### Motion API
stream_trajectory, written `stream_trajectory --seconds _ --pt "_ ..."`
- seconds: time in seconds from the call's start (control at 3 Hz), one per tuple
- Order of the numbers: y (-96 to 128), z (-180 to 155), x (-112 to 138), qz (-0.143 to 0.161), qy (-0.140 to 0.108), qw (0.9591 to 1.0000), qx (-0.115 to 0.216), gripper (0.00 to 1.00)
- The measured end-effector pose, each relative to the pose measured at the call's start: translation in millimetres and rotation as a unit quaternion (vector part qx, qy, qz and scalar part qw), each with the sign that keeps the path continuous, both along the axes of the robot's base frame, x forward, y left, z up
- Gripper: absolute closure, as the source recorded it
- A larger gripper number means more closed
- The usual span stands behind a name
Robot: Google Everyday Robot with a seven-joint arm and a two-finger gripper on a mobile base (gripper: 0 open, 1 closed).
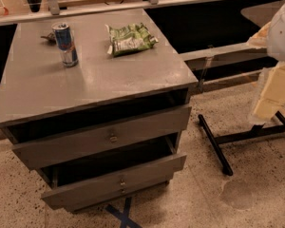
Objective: Knock redbull can over
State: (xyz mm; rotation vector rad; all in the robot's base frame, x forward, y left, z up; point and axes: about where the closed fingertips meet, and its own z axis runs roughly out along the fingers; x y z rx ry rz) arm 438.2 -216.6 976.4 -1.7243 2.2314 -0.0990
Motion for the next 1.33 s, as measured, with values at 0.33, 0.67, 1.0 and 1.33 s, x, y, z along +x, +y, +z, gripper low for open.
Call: stream_trajectory --seconds 0.33,0.67,1.0,1.33 --pt "0 0 0 0.0 0.0 1.0 0.0 0.0" --pt "6 1 14 0.001 -0.005 0.9993 0.038 0.0" --pt "3 4 45 0.002 -0.038 0.9921 0.119 0.0" --pt "12 6 78 0.018 -0.08 0.9708 0.225 0.0"
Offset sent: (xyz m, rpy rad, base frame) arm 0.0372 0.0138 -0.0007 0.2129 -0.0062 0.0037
